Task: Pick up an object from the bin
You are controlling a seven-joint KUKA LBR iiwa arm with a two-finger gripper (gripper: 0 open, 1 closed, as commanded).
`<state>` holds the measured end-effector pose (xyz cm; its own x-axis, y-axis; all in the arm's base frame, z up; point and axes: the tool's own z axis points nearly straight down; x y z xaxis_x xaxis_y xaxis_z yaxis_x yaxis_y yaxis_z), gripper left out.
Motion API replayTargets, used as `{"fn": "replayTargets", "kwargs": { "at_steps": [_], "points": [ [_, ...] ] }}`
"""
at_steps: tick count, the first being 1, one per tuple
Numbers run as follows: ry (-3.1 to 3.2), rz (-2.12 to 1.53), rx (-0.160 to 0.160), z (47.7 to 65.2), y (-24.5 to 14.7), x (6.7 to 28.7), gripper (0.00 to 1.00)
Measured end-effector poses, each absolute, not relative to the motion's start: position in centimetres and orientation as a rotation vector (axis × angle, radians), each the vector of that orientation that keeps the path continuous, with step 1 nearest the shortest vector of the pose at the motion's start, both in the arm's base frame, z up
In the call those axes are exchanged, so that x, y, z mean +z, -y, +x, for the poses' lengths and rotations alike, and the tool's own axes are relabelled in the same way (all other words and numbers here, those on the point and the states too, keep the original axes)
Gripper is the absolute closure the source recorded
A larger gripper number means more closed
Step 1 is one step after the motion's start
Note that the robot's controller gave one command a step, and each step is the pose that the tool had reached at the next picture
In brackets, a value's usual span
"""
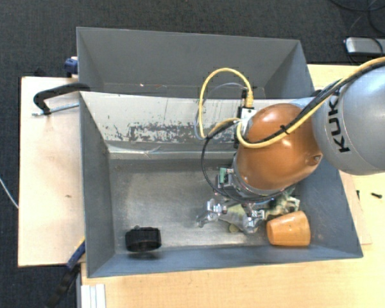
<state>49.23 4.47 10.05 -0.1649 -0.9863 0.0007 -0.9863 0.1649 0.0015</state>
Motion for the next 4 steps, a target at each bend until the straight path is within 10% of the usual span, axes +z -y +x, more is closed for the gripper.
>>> {"fn": "replayTargets", "kwargs": {
  "at_steps": [3,4],
  "points": [
    [2.187,2.255,-0.003,50.4,-4.5,7.1,0.00],
    [2.189,2.255,0.000,50.4,-4.5,7.2,1.00]
  ]
}}
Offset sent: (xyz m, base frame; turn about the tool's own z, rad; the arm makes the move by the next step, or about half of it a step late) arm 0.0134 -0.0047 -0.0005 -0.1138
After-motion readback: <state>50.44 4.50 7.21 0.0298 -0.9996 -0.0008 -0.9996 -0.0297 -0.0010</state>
